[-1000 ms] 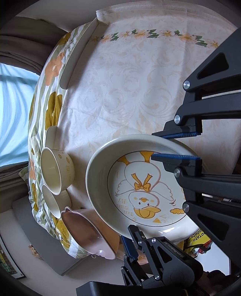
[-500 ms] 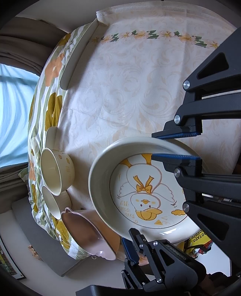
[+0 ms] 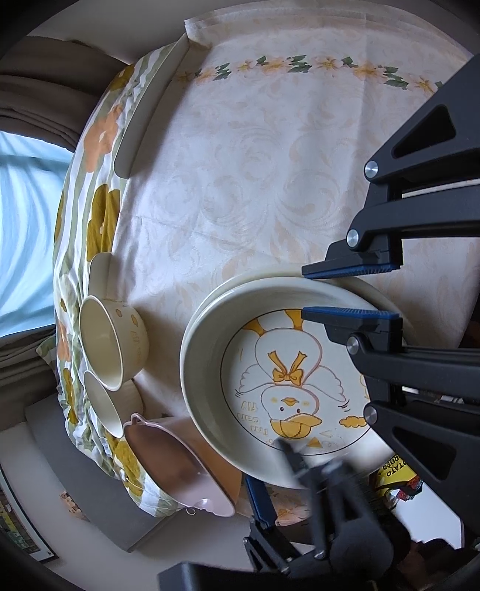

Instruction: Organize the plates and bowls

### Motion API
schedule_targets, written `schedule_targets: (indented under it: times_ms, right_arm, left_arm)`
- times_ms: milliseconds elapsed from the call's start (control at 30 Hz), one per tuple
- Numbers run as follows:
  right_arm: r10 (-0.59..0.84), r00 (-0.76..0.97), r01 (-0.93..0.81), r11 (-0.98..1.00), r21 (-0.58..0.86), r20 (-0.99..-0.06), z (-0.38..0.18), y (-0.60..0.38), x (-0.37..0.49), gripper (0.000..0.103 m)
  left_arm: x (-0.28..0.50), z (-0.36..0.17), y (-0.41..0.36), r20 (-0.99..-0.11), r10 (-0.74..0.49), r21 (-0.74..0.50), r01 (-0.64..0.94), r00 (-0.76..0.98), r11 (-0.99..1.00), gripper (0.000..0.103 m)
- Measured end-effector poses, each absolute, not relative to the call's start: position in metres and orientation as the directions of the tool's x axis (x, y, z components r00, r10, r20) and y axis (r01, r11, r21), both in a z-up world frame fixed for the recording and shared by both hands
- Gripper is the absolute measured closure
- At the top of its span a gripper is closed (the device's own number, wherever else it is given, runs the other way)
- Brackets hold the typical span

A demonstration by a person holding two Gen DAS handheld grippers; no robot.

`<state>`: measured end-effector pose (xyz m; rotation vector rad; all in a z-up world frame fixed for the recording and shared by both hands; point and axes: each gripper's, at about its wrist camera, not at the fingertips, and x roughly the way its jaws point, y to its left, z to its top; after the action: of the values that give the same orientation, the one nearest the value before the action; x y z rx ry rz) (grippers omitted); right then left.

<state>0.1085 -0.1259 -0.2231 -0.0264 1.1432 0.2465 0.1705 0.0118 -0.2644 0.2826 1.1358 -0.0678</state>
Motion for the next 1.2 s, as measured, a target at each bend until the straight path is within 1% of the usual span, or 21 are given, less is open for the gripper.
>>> schedule_targets:
  times_ms: [133,233,300,333,367,400,433,467,500,533,567,700,833,900,967,1000,1033,1067,1100,1167,1200]
  right_arm:
    - [0.199,0.421,-0.208,0.971,0.119,-0.885,-0.212,-0.132,0.105,0.089]
    - [0.227,0.449,-0.218,0.966,0.14,-0.864,-0.193,-0.138,0.105,0.089]
    - [0.262,0.466,-0.25,0.955,0.158,-0.845,-0.177,-0.141,0.108,0.089]
    - [0.293,0.465,-0.274,0.945,0.179,-0.835,-0.169,-0.142,0.11,0.089]
    - [0.335,0.457,-0.303,0.93,0.21,-0.824,-0.16,-0.141,0.114,0.089]
    - [0.362,0.45,-0.324,0.918,0.228,-0.816,-0.154,-0.14,0.118,0.079]
    - [0.384,0.447,-0.347,0.907,0.239,-0.808,-0.146,-0.137,0.123,0.066]
    - [0.408,0.447,-0.377,0.893,0.246,-0.796,-0.139,-0.132,0.129,0.026]
    - [0.427,0.45,-0.4,0.881,0.251,-0.784,-0.134,-0.128,0.133,0.0]
    - [0.459,0.456,-0.436,0.862,0.258,-0.763,-0.127,-0.122,0.141,0.0]
    - [0.47,0.448,-0.455,0.852,0.258,-0.76,-0.125,-0.116,0.147,0.0]
    - [0.47,0.398,-0.51,0.827,0.236,-0.788,-0.127,-0.083,0.176,0.0]
    - [0.463,0.339,-0.521,0.817,0.246,-0.819,-0.146,-0.051,0.202,0.0]
    - [0.455,0.284,-0.521,0.812,0.263,-0.844,-0.164,-0.033,0.214,0.0]
    - [0.458,0.228,-0.524,0.801,0.288,-0.859,-0.182,-0.018,0.223,0.0]
    - [0.455,0.213,-0.527,0.799,0.291,-0.864,-0.189,-0.012,0.226,0.001]
    - [0.446,0.193,-0.536,0.794,0.287,-0.874,-0.199,-0.003,0.23,0.003]
    - [0.439,0.176,-0.544,0.79,0.285,-0.881,-0.206,0.003,0.234,0.011]
    - [0.435,0.162,-0.547,0.787,0.286,-0.886,-0.211,0.005,0.237,0.023]
    - [0.428,0.132,-0.55,0.782,0.294,-0.894,-0.223,0.014,0.245,0.031]
    - [0.426,0.127,-0.549,0.783,0.294,-0.896,-0.227,0.015,0.248,0.033]
  left_arm:
    - [0.167,-0.251,0.015,-0.892,0.081,0.173,0.171,0.445,0.97,0.029]
    - [0.164,-0.225,0.025,-0.872,0.081,0.156,0.118,0.482,0.981,0.029]
    - [0.159,-0.198,0.038,-0.845,0.081,0.129,0.054,0.529,0.99,0.029]
    - [0.157,-0.185,0.046,-0.83,0.079,0.109,0.022,0.552,0.994,0.028]
    - [0.153,-0.168,0.057,-0.809,0.078,0.077,-0.026,0.582,0.997,0.018]
    - [0.151,-0.156,0.067,-0.793,0.085,0.055,-0.068,0.603,0.996,0.009]
    - [0.149,-0.148,0.078,-0.778,0.099,0.036,-0.114,0.621,0.993,0.0]
    - [0.148,-0.142,0.089,-0.766,0.104,0.01,-0.15,0.634,0.989,0.0]
    - [0.15,-0.139,0.099,-0.763,0.099,-0.018,-0.174,0.639,0.985,0.0]
    - [0.152,-0.139,0.107,-0.766,0.098,-0.031,-0.189,0.635,0.981,0.0]
    - [0.154,-0.141,0.117,-0.774,0.104,-0.044,-0.217,0.625,0.975,0.0]
    - [0.163,-0.162,0.157,-0.809,0.065,-0.148,-0.309,0.584,0.94,0.0]
    - [0.174,-0.19,0.178,-0.837,0.02,-0.214,-0.361,0.546,0.908,0.001]
    - [0.181,-0.208,0.187,-0.854,-0.015,-0.243,-0.373,0.52,0.896,0.004]
    - [0.19,-0.224,0.191,-0.869,-0.046,-0.264,-0.382,0.493,0.885,0.017]
    - [0.196,-0.235,0.194,-0.877,-0.069,-0.278,-0.384,0.476,0.881,0.019]
    - [0.2,-0.243,0.194,-0.884,-0.08,-0.282,-0.389,0.461,0.877,0.022]
    - [0.204,-0.25,0.194,-0.89,-0.093,-0.287,-0.391,0.447,0.874,0.024]
    - [0.209,-0.255,0.195,-0.893,-0.105,-0.294,-0.391,0.438,0.872,0.027]
    - [0.216,-0.265,0.192,-0.898,-0.122,-0.298,-0.383,0.422,0.874,0.041]
    - [0.22,-0.27,0.191,-0.902,-0.125,-0.294,-0.378,0.413,0.878,0.045]
